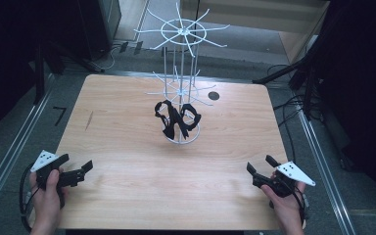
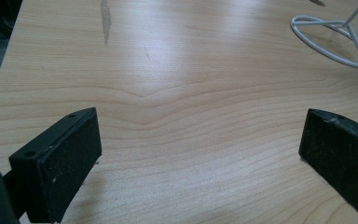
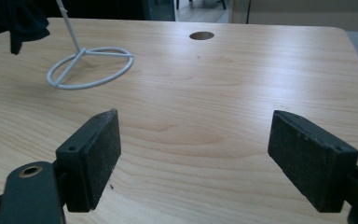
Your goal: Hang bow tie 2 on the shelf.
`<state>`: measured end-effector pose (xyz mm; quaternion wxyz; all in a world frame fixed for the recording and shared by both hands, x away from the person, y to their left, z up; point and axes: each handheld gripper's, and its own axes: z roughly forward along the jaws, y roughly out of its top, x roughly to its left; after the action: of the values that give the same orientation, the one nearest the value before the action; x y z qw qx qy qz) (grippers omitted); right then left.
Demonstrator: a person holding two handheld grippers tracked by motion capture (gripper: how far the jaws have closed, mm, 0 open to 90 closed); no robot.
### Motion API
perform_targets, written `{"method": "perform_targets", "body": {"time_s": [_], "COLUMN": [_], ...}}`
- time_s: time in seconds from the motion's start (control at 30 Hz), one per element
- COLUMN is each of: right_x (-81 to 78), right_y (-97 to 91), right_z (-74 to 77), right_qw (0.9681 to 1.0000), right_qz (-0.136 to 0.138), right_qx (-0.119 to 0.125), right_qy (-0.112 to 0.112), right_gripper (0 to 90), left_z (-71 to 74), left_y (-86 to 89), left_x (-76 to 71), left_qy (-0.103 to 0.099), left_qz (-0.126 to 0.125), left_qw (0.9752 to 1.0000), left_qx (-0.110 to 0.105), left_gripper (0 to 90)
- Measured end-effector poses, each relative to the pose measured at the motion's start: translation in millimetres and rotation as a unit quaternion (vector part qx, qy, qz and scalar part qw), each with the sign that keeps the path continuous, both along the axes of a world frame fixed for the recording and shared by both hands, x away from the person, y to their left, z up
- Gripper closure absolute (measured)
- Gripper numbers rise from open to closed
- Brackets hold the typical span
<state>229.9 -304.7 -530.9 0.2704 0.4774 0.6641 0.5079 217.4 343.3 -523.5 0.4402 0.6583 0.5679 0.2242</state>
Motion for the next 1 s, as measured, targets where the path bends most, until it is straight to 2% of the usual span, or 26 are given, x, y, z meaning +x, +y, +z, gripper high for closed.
{"method": "perform_targets", "body": {"time_s": [0.6, 1.0], "right_x": [-16.0, -33.7], "right_y": [-31.0, -58.4], "right_z": [-4.7, -9.8], "right_qw": [0.9994, 0.9978], "right_qz": [-0.034, -0.064], "right_qx": [0.003, 0.011], "right_qy": [0.001, 0.005], "right_gripper": [16.7, 16.7], "left_z": [0.0, 0.0], "left_y": [-0.1, -0.4], "left_x": [-0.1, -0.4], "left_qy": [0.000, -0.002], "left_qz": [0.000, 0.000], "left_qw": [1.0000, 1.0000], "left_qx": [0.000, 0.000], "left_gripper": [0.0, 0.0]}}
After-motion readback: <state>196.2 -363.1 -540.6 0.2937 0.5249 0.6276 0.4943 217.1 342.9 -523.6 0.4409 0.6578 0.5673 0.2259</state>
